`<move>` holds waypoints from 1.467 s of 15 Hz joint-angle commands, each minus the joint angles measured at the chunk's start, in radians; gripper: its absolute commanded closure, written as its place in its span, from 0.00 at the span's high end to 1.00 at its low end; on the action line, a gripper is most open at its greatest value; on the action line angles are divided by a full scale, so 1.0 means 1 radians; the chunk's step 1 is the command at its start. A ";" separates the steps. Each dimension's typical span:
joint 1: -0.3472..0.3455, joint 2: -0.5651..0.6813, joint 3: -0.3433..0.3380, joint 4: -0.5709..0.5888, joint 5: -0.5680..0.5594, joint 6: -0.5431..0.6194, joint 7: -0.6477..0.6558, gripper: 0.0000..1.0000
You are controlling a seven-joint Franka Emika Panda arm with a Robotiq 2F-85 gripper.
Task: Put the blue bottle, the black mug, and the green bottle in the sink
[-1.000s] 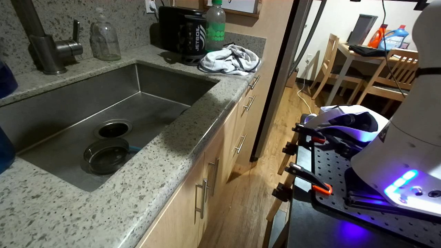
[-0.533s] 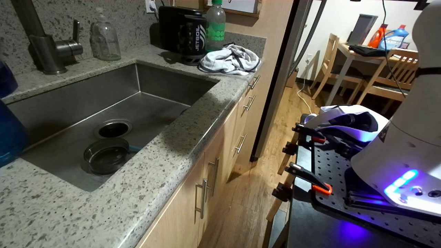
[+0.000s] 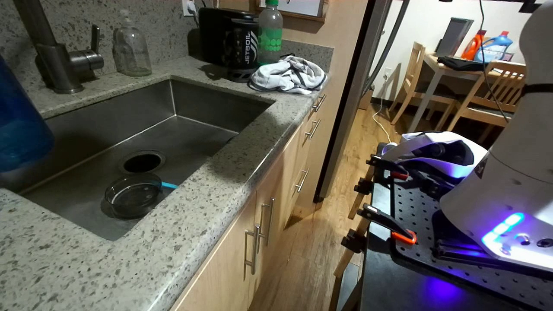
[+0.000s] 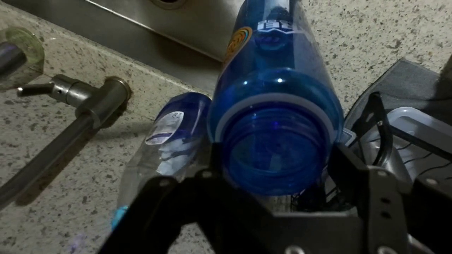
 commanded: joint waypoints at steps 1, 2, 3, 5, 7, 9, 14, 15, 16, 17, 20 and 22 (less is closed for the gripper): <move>-0.064 -0.083 0.002 -0.124 0.053 0.026 0.011 0.50; -0.080 -0.090 0.000 -0.146 0.065 0.029 0.015 0.50; -0.096 -0.100 0.000 -0.170 0.078 0.032 0.015 0.50; -0.124 -0.114 -0.003 -0.216 0.090 0.044 0.018 0.50; -0.148 -0.131 -0.004 -0.264 0.098 0.063 0.023 0.50; -0.166 -0.152 -0.006 -0.315 0.096 0.077 0.030 0.50; -0.160 -0.223 -0.054 -0.436 0.104 0.100 0.086 0.50; -0.159 -0.233 -0.060 -0.453 0.101 0.111 0.097 0.50; -0.159 -0.244 -0.063 -0.470 0.098 0.132 0.110 0.50; -0.156 -0.249 -0.067 -0.479 0.091 0.154 0.125 0.50; -0.146 -0.244 -0.072 -0.483 0.080 0.220 0.160 0.50; -0.135 -0.226 -0.073 -0.468 0.073 0.247 0.178 0.50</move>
